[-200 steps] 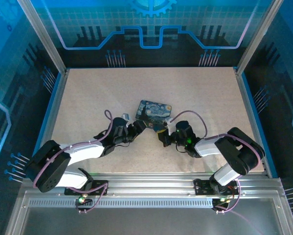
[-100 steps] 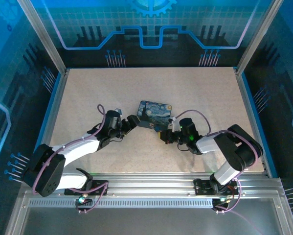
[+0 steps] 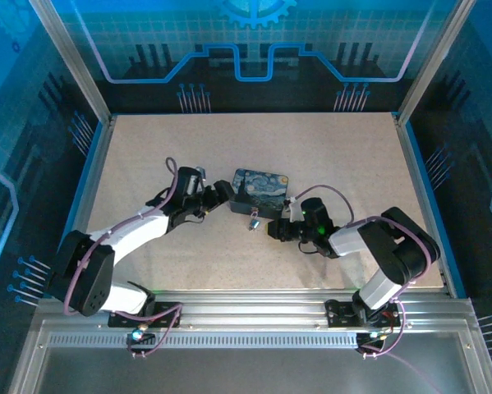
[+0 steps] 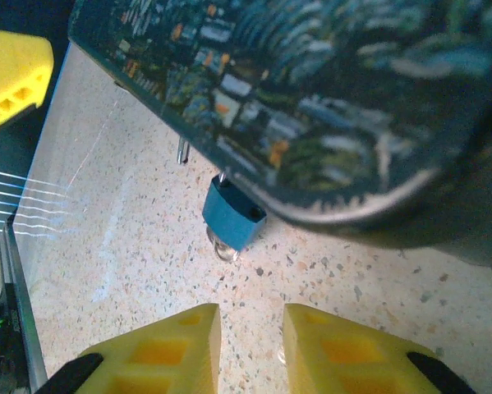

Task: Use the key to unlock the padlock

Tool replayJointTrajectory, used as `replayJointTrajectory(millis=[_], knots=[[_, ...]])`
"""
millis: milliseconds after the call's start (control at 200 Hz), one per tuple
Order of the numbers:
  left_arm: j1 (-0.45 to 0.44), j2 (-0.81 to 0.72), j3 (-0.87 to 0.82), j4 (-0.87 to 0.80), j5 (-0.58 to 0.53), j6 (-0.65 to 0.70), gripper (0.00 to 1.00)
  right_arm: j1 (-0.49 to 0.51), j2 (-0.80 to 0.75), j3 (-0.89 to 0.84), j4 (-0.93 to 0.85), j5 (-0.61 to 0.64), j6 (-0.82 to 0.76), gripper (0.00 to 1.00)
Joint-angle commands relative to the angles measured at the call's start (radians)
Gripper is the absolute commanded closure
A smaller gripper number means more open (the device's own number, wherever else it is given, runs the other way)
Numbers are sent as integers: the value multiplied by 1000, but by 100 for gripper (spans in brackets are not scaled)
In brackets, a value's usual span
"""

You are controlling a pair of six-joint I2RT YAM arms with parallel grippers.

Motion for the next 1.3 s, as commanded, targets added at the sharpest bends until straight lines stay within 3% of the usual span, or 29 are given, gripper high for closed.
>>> replayJointTrajectory(millis=[0, 225, 375, 750, 1296], knots=[[7, 38, 67, -78, 25, 93, 14, -18, -73, -17, -56, 14, -48, 68], [28, 156, 170, -126, 34, 173, 14, -29, -208, -23, -95, 18, -77, 46], [42, 232, 209, -107, 43, 185, 16, -37, -210, 3, -69, -10, -57, 30], [43, 312, 205, -53, 68, 158, 23, -71, -99, 91, -35, -42, -49, 29], [38, 159, -19, 5, 56, 96, 29, -109, -4, 181, -58, -111, -148, 28]])
